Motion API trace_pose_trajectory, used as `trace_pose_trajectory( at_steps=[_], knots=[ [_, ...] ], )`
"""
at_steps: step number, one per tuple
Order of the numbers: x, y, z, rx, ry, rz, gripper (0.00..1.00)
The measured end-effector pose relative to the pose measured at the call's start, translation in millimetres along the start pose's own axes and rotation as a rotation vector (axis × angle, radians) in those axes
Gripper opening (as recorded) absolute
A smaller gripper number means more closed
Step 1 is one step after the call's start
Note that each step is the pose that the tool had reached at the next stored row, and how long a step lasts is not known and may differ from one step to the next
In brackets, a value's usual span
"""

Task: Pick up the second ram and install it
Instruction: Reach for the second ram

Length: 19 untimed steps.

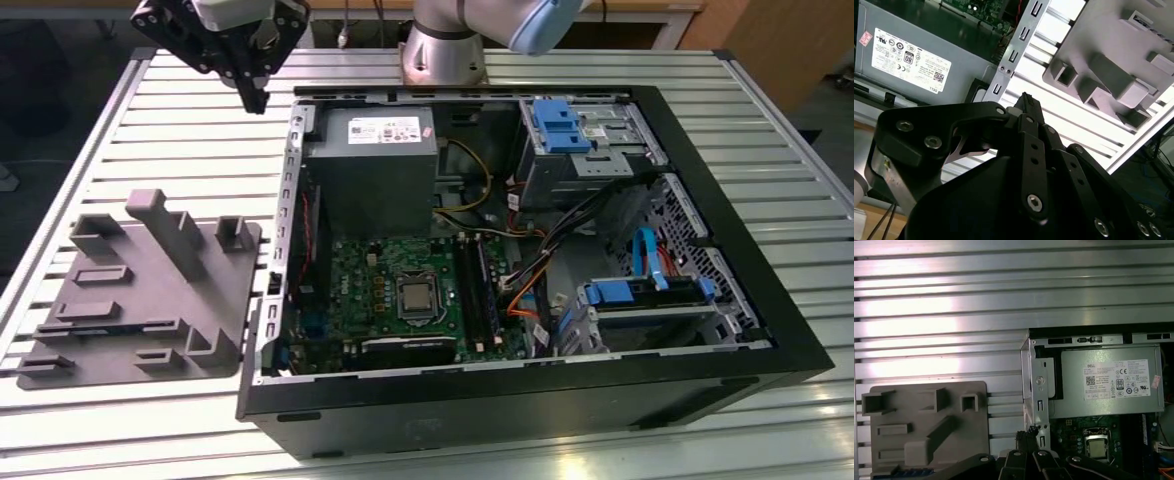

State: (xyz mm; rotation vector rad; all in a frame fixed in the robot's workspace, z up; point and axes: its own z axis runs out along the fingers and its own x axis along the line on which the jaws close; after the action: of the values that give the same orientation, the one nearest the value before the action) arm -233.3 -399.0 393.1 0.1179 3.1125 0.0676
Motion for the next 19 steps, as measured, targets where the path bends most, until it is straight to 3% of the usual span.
trace_pose_trajectory(
  at_steps=[19],
  knots=[
    [12.0, -1.2, 0.6, -0.0001, -0.0001, 0.0, 0.11]
  ],
)
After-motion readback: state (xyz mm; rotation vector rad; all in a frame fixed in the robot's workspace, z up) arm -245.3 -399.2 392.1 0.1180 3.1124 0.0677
